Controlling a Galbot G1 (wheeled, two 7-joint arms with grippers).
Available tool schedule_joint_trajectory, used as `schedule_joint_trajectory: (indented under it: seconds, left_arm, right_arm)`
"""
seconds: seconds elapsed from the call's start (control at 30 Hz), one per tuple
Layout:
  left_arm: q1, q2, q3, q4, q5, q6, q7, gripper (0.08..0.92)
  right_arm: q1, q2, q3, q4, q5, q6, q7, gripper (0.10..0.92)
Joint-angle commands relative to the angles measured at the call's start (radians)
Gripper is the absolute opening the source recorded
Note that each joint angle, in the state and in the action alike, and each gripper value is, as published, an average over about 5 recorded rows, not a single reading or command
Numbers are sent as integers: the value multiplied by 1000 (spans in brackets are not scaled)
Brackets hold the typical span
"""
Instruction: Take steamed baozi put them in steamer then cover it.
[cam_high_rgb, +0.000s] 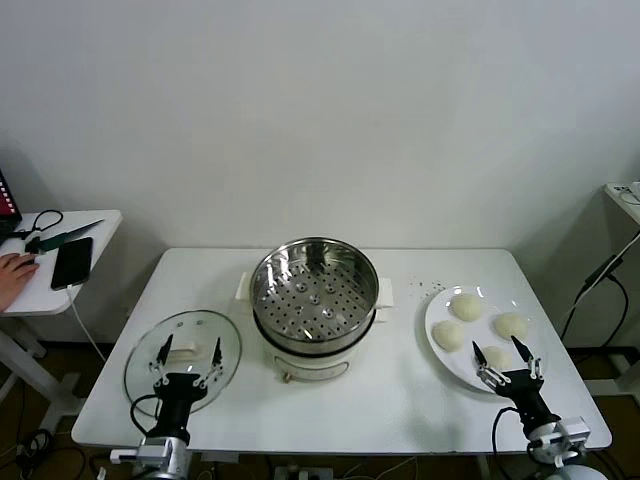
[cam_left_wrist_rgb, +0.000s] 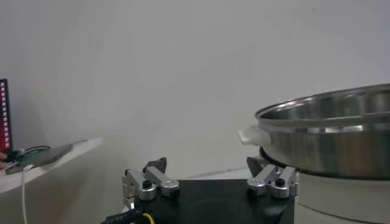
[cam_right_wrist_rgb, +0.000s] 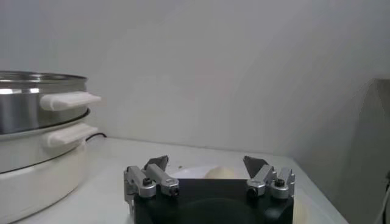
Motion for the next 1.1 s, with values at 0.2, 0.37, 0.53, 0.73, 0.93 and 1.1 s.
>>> schedule_joint_trajectory:
  seconds: [0.2,0.37,0.53,0.73,0.93,1.1]
  left_arm:
    - [12,5,-2,-9,-7,-1,-23,823]
    - [19,5,0,-9,-19,5,-32,823]
    - [6,5,-1,9,-36,24,-59,823]
    - [-1,8,-5,12,-41,30,-61,823]
    - [-5,7,-13,11,-43,37,-61,823]
    - [-4,7,-14,11,-42,40,-61,823]
  right_arm:
    - [209,-354,-64,-134,-170,-164,-298,823]
    - [361,-577,-158,-275,-298,-167,-556,823]
    - [660,-693,-386,-455,-443,-100,-731,823]
    - [1076,-695,-800,-604,-509,-63,-825,823]
    - [1433,-605,-1205,-787,-543,-26,-872,823]
    - [1591,-479,-1405,-932,-560,6,-893,823]
